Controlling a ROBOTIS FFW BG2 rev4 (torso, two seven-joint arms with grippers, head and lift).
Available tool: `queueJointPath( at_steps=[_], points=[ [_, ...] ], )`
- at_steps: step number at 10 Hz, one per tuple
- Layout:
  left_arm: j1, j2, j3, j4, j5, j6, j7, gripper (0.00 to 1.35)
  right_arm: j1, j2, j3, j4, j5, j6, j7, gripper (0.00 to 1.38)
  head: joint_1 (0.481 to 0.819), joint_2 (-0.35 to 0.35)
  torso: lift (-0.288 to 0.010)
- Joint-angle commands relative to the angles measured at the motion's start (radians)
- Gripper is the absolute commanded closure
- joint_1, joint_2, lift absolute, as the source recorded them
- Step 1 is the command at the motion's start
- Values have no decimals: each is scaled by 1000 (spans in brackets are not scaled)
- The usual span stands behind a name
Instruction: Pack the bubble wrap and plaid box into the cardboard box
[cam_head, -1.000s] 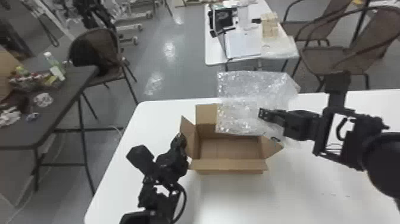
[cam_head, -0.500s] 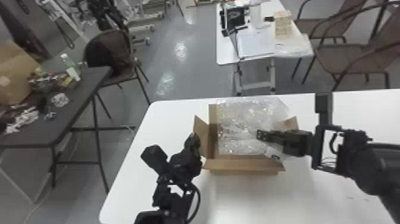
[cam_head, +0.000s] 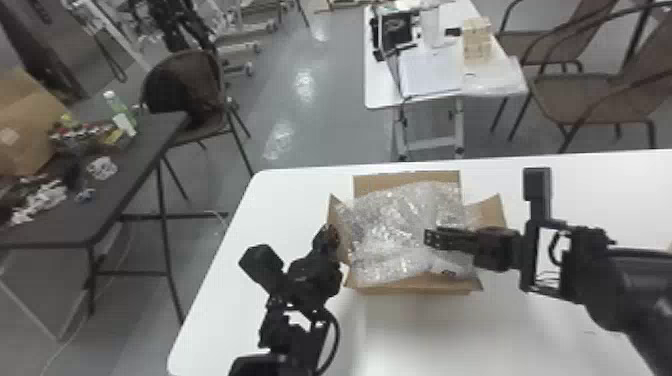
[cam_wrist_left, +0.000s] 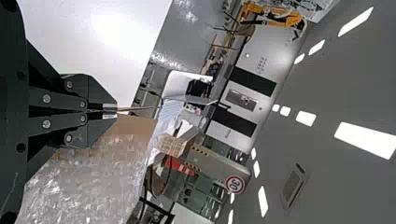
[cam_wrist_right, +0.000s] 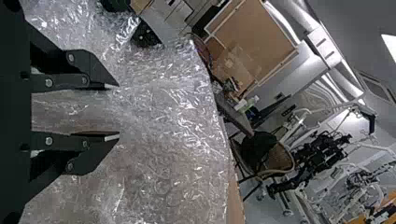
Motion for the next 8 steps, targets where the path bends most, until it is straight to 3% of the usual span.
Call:
queueJointPath(
  at_steps=[1,3,5,7,8],
  points=[
    [-1,4,-2,0,5,-2,0,1207,9,1,5,-20,-23,-3,2,197,695,315,-44],
    [2,7,1,0,12,-10,0,1207,52,1,-32,-153,17,27,-13,145,695,320,-44],
    [5,10,7,0,22,-15,0,1207,121,1,-112,-370,154,38,-44,145,695,309,-44],
    [12,15,9,0,28,-15,0,1207,225,1,-208,-557,295,-12,-61,145,695,262,-44],
    [15,16,12,0,28,-16,0,1207,289,1,-254,-589,313,-105,-70,148,695,244,-44]
  ],
)
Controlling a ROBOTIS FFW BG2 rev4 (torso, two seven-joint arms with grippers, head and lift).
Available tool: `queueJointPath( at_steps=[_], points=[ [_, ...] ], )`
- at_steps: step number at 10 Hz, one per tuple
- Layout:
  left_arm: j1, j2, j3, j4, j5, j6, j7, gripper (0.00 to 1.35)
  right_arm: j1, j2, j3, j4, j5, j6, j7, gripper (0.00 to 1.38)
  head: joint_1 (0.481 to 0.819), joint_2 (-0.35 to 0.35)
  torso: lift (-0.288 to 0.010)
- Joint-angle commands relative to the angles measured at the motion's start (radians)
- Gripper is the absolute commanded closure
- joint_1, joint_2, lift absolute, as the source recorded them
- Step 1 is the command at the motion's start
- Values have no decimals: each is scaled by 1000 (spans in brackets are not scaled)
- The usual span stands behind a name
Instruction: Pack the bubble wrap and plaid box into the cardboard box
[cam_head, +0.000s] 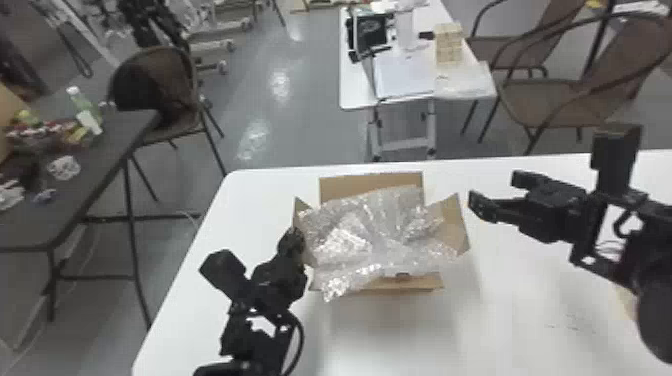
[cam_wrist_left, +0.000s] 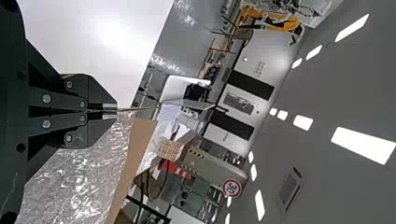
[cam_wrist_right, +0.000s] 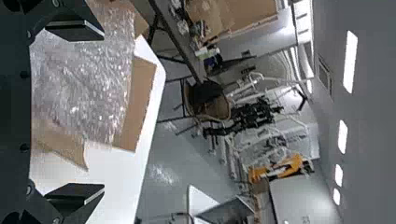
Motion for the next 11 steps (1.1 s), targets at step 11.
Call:
queueJointPath(
  at_steps=[11],
  points=[
    [62,13,29,-6,31,-42,0,1207,519,1,-535,64,-10,-665,-86,191,695,-49,-44]
  ],
)
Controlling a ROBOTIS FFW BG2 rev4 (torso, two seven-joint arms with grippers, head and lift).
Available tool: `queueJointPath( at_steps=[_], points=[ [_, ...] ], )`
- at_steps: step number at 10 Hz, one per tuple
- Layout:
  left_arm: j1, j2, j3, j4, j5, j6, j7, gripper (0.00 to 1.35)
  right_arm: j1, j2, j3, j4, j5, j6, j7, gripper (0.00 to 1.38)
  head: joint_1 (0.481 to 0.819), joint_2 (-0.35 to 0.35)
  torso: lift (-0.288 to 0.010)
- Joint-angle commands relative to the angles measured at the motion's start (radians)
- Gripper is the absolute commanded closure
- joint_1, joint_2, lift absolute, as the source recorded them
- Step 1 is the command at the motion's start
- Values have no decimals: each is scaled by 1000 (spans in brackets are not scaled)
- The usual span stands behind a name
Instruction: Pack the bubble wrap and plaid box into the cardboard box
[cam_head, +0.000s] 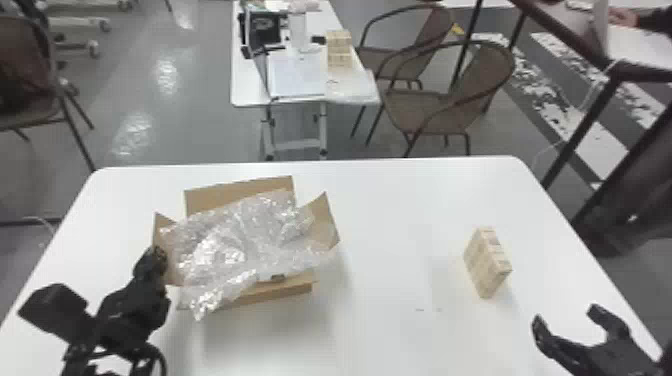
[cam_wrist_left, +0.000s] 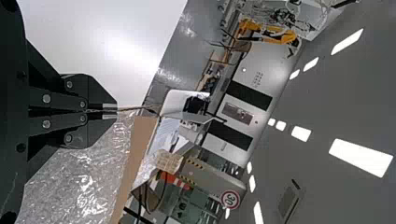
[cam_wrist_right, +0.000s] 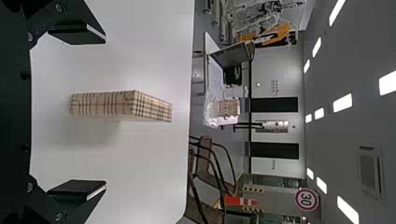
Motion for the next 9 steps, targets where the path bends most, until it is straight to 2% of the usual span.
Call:
queueJointPath(
  at_steps=[1,3,4,7,9],
  points=[
    [1,1,1,0,3,-1,0,1207,-14,1,-68,58,1,-29,-5,191,695,-81,-44],
    [-2,1,-2,0,9,-4,0,1207,-54,1,-91,106,15,-31,-19,191,695,-145,-44],
    [-4,1,-3,0,9,-3,0,1207,-76,1,-91,112,33,-18,-19,190,695,-154,-44],
    [-5,-2,-5,0,13,2,0,1207,-148,1,-82,112,130,49,-20,191,695,-156,-44],
    [-4,-3,-6,0,13,3,0,1207,-174,1,-39,103,191,112,-22,191,695,-147,-44]
  ],
)
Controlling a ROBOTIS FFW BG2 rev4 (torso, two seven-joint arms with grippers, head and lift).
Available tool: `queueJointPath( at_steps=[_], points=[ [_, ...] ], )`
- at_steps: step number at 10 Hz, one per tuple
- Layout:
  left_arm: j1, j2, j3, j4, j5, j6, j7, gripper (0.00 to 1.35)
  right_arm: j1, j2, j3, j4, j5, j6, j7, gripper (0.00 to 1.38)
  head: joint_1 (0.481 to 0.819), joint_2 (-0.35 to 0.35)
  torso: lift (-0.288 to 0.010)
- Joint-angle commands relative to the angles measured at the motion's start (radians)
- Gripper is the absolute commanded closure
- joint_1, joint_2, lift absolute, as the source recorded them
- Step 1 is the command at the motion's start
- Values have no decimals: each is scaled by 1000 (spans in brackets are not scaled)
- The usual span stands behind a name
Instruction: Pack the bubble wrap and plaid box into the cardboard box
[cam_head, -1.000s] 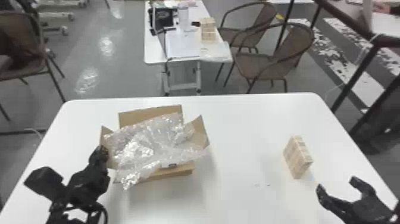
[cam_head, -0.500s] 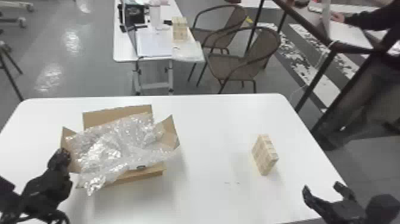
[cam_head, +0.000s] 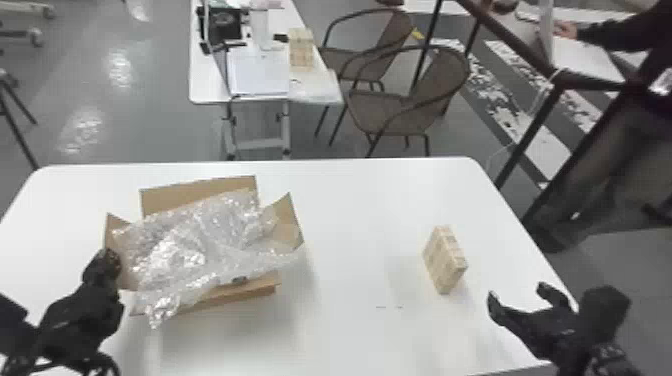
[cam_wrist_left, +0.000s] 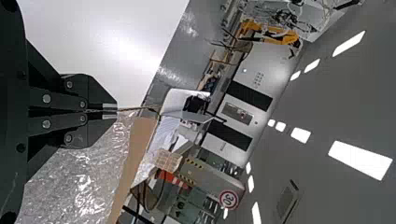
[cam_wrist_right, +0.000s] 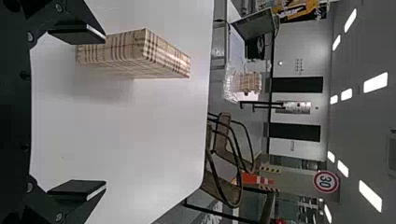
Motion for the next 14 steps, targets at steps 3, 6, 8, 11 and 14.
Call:
queueJointPath(
  at_steps=[3,6,8,11,14],
  points=[
    [-1,-2,-3,2,2,0,0,1207,-37,1,80,-2,98,88,-25,191,695,-106,-44],
    [-1,-5,-1,5,3,0,0,1207,-72,1,159,56,100,106,-76,191,695,-81,-44],
    [-1,-13,-1,11,8,-3,0,1207,-103,1,216,131,60,75,-114,191,695,-56,-44],
    [-1,-13,-4,15,18,-3,0,1207,-129,1,235,160,75,65,-157,188,695,-12,-44],
    [5,-14,-4,17,28,-4,0,1207,-96,1,233,116,63,86,-223,191,695,-28,-44]
  ],
)
